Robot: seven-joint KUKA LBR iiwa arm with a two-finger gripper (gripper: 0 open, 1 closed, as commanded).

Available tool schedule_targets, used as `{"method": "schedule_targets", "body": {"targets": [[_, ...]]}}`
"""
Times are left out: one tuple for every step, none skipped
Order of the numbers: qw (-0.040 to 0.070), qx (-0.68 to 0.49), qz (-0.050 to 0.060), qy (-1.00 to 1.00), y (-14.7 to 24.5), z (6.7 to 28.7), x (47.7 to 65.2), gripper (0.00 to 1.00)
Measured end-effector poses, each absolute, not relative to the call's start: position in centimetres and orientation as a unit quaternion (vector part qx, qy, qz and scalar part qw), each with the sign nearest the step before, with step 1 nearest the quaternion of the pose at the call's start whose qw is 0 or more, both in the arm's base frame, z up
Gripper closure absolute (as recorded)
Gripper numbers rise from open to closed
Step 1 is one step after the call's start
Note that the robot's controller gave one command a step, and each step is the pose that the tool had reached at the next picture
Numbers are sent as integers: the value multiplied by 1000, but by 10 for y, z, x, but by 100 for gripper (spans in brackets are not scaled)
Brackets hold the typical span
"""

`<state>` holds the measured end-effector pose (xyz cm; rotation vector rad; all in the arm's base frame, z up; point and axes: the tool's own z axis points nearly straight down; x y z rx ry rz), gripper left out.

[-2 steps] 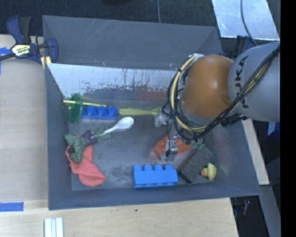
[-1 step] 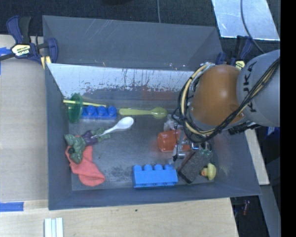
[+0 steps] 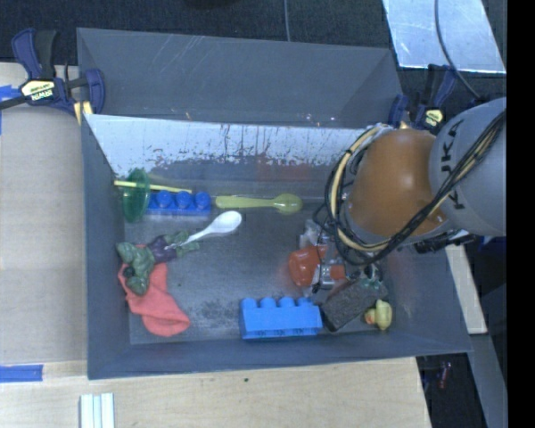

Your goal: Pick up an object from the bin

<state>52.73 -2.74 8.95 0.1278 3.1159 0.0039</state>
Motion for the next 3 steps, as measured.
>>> {"method": "schedule_targets", "body": {"targets": [[12,41,1,999,-27,90,527,100],[14,16,2,1000,-44,88,524,100],[20,-7,3,1000,-79,81,530,100]]}}
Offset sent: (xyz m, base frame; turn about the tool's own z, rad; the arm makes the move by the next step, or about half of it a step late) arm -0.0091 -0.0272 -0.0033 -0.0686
